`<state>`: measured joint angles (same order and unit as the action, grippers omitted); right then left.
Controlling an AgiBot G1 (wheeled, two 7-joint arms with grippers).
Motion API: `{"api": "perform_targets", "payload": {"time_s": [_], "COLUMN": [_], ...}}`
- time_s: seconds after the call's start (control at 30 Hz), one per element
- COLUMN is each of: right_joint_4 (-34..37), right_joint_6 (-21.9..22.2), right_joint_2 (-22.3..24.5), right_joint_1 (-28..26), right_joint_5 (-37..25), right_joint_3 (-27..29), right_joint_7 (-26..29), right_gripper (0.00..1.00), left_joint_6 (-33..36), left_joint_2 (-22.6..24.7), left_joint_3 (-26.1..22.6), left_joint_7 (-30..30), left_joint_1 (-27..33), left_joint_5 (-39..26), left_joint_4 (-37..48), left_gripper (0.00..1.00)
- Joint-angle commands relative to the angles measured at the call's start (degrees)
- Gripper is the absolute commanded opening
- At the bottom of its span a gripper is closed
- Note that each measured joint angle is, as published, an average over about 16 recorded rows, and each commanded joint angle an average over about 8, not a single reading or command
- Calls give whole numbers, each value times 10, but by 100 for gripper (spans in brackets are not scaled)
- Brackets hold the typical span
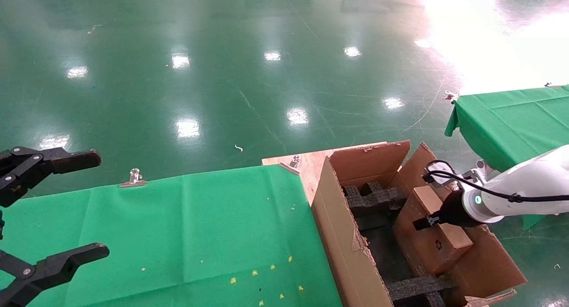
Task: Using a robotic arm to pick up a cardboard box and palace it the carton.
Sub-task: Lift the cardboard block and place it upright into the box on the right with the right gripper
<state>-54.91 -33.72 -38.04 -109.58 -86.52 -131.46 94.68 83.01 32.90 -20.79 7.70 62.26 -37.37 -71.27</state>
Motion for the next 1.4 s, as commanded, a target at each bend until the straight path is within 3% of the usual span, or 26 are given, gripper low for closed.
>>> {"api": "perform_targets", "payload": {"time_s": [0.03, 0.8, 1.4], "right_joint_4": [9, 78, 131], "right_joint_6": [3, 25, 66], "right_joint_2": [-5, -39, -45], "right_joint_1": [8, 96, 95], "right_joint_5": [5, 59, 80], "right_joint_3": [1, 19, 47], "right_joint_7": [-5, -66, -110], "right_gripper": [0, 0, 0], "left_joint_6": [0, 0, 0], "left_joint_2": [0, 0, 0], "left_joint_3": [0, 0, 0], "left_joint_7": [0, 0, 0], "left_joint_1": [0, 0, 0], "left_joint_5": [0, 0, 0], "left_joint_4": [0, 0, 0], "left_gripper": [100, 100, 100]}}
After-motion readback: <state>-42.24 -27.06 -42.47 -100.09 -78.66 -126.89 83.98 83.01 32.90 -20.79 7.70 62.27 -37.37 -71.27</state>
